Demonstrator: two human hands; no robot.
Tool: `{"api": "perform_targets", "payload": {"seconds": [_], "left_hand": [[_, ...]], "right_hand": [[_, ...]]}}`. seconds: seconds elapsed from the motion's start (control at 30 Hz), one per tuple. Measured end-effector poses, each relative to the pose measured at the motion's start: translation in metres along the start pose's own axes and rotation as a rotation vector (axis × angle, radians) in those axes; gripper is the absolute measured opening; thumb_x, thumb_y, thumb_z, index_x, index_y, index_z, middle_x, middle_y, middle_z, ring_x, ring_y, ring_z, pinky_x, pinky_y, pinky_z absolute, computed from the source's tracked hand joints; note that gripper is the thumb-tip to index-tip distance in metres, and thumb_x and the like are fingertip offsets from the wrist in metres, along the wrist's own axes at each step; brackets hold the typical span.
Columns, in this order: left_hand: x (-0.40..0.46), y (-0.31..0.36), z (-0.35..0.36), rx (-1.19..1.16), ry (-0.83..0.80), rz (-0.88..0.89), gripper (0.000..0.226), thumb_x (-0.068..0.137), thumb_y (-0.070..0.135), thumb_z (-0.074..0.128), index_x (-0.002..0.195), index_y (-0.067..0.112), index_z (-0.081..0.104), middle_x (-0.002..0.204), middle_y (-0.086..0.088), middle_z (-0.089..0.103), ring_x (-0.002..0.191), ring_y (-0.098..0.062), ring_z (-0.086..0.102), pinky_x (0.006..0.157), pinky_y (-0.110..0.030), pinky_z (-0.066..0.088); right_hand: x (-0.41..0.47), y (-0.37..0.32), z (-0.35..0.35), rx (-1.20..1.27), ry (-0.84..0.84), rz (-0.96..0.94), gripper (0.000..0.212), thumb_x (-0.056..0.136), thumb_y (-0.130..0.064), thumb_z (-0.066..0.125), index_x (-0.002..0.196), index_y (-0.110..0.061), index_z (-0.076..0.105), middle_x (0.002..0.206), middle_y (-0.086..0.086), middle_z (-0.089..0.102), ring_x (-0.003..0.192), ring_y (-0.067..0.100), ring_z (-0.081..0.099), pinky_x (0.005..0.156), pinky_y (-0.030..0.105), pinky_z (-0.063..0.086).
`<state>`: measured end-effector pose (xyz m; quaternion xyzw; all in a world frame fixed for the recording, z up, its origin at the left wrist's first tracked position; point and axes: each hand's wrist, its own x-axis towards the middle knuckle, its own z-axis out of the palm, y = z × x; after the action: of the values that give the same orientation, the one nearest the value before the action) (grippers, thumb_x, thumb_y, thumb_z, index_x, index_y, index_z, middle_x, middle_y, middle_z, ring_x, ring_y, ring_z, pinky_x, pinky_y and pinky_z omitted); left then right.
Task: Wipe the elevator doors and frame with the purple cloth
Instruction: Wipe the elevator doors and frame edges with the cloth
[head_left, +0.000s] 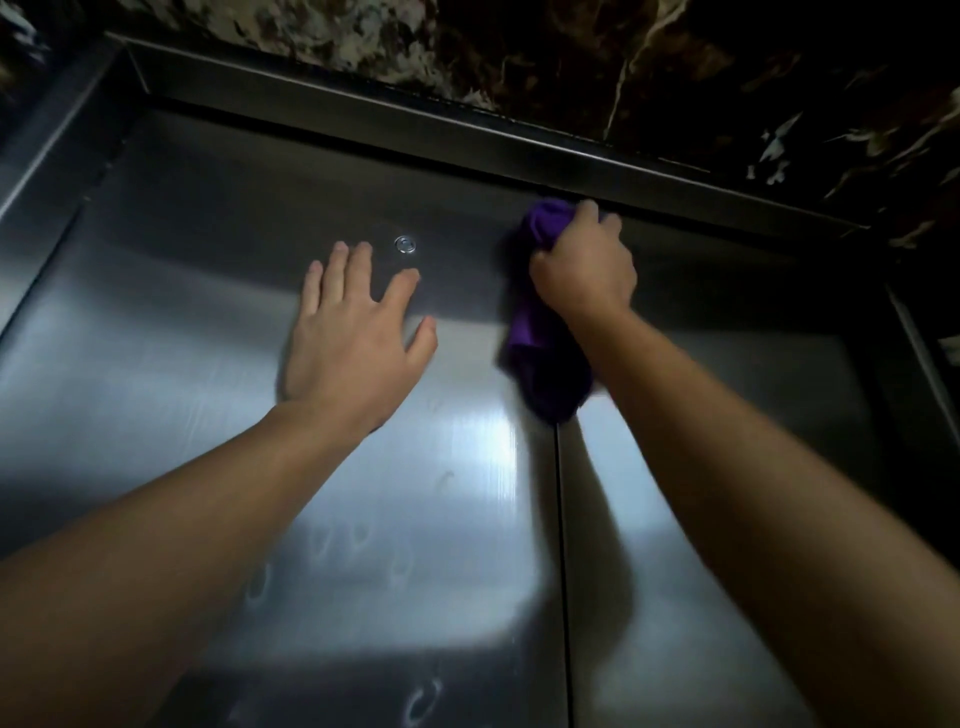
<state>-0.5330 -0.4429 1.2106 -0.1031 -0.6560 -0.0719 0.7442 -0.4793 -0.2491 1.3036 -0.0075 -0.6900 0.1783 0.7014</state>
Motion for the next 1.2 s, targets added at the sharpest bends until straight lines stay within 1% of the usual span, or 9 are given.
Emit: {"api": "perform_targets", "payload": {"seconds": [0.27, 0.37, 0.43, 0.47, 0.63, 0.8, 0.87, 1.03, 1.2], "left_hand": [[-0.001, -0.001, 0.0, 0.008, 0.014, 0.017, 0.053, 0.098, 0.047, 0.041, 0.146, 0.024, 0.045, 0.157, -0.023, 0.036, 0.151, -0.04, 0.026, 0.125, -0.052, 0.02], [0.0, -0.001, 0.002, 0.02, 0.006, 0.015, 0.053, 0.099, 0.048, 0.042, 0.146, 0.024, 0.046, 0.157, -0.023, 0.037, 0.151, -0.04, 0.027, 0.125, -0.052, 0.02], [0.0, -0.001, 0.001, 0.02, 0.011, 0.012, 0.052, 0.099, 0.047, 0.043, 0.146, 0.024, 0.046, 0.156, -0.023, 0.038, 0.15, -0.04, 0.028, 0.125, -0.052, 0.021], [0.0, 0.0, -0.001, 0.018, 0.005, 0.009, 0.052, 0.099, 0.046, 0.043, 0.146, 0.023, 0.047, 0.156, -0.024, 0.038, 0.149, -0.041, 0.028, 0.125, -0.053, 0.021], [0.0, 0.001, -0.008, -0.002, -0.037, 0.008, 0.054, 0.099, 0.048, 0.043, 0.147, 0.024, 0.046, 0.158, -0.022, 0.036, 0.151, -0.039, 0.027, 0.125, -0.052, 0.021], [-0.001, -0.018, -0.015, -0.027, -0.131, 0.129, 0.063, 0.101, 0.059, 0.032, 0.157, 0.032, 0.027, 0.17, -0.01, 0.014, 0.159, -0.028, 0.005, 0.129, -0.043, 0.005], [-0.005, -0.029, -0.017, -0.005, -0.138, 0.171, 0.071, 0.1, 0.063, 0.027, 0.159, 0.024, 0.026, 0.17, -0.007, 0.015, 0.159, -0.025, 0.006, 0.13, -0.04, 0.005], [-0.014, -0.027, -0.018, 0.147, -0.061, -0.146, 0.094, 0.092, 0.072, 0.023, 0.155, 0.004, 0.029, 0.165, -0.02, 0.025, 0.157, -0.035, 0.012, 0.128, -0.053, 0.01], [-0.017, -0.032, -0.016, 0.068, -0.041, -0.157, 0.074, 0.096, 0.047, 0.031, 0.154, 0.002, 0.033, 0.164, -0.022, 0.027, 0.156, -0.034, 0.018, 0.128, -0.05, 0.013]], "right_hand": [[0.053, -0.018, 0.001, -0.075, 0.07, -0.037, 0.041, 0.091, -0.026, 0.062, 0.13, -0.014, 0.057, 0.135, 0.012, 0.052, 0.121, 0.036, 0.056, 0.097, 0.044, 0.046], [0.055, -0.015, -0.004, -0.062, -0.038, -0.059, 0.055, 0.086, -0.05, 0.058, 0.128, -0.015, 0.06, 0.131, 0.014, 0.054, 0.116, 0.038, 0.058, 0.096, 0.043, 0.048], [0.051, -0.01, -0.007, -0.069, -0.105, -0.089, 0.076, 0.081, -0.07, 0.041, 0.129, -0.015, 0.059, 0.13, 0.016, 0.057, 0.114, 0.039, 0.055, 0.097, 0.044, 0.047], [0.047, -0.006, -0.006, -0.089, -0.098, -0.109, 0.077, 0.084, -0.07, 0.034, 0.132, -0.014, 0.056, 0.132, 0.017, 0.056, 0.118, 0.04, 0.052, 0.098, 0.044, 0.044], [0.038, 0.001, 0.003, -0.222, 0.046, -0.148, 0.05, 0.094, -0.045, 0.05, 0.131, -0.011, 0.052, 0.136, 0.019, 0.05, 0.122, 0.038, 0.048, 0.099, 0.047, 0.042], [0.051, -0.021, 0.009, -0.092, 0.146, 0.016, 0.053, 0.087, -0.033, 0.065, 0.13, -0.005, 0.05, 0.133, 0.018, 0.055, 0.122, 0.037, 0.051, 0.097, 0.043, 0.045], [0.048, -0.035, 0.018, -0.024, 0.209, 0.05, 0.056, 0.085, -0.033, 0.069, 0.129, -0.007, 0.048, 0.13, 0.017, 0.059, 0.121, 0.035, 0.054, 0.095, 0.042, 0.047], [0.034, -0.105, 0.044, -0.032, 0.25, -0.147, 0.049, 0.084, -0.035, 0.071, 0.125, -0.013, 0.055, 0.124, 0.009, 0.065, 0.119, 0.028, 0.057, 0.09, 0.037, 0.049], [0.032, -0.116, 0.047, -0.096, 0.242, -0.368, 0.037, 0.085, -0.029, 0.065, 0.119, -0.017, 0.059, 0.119, 0.007, 0.067, 0.115, 0.029, 0.058, 0.086, 0.039, 0.046]]}}
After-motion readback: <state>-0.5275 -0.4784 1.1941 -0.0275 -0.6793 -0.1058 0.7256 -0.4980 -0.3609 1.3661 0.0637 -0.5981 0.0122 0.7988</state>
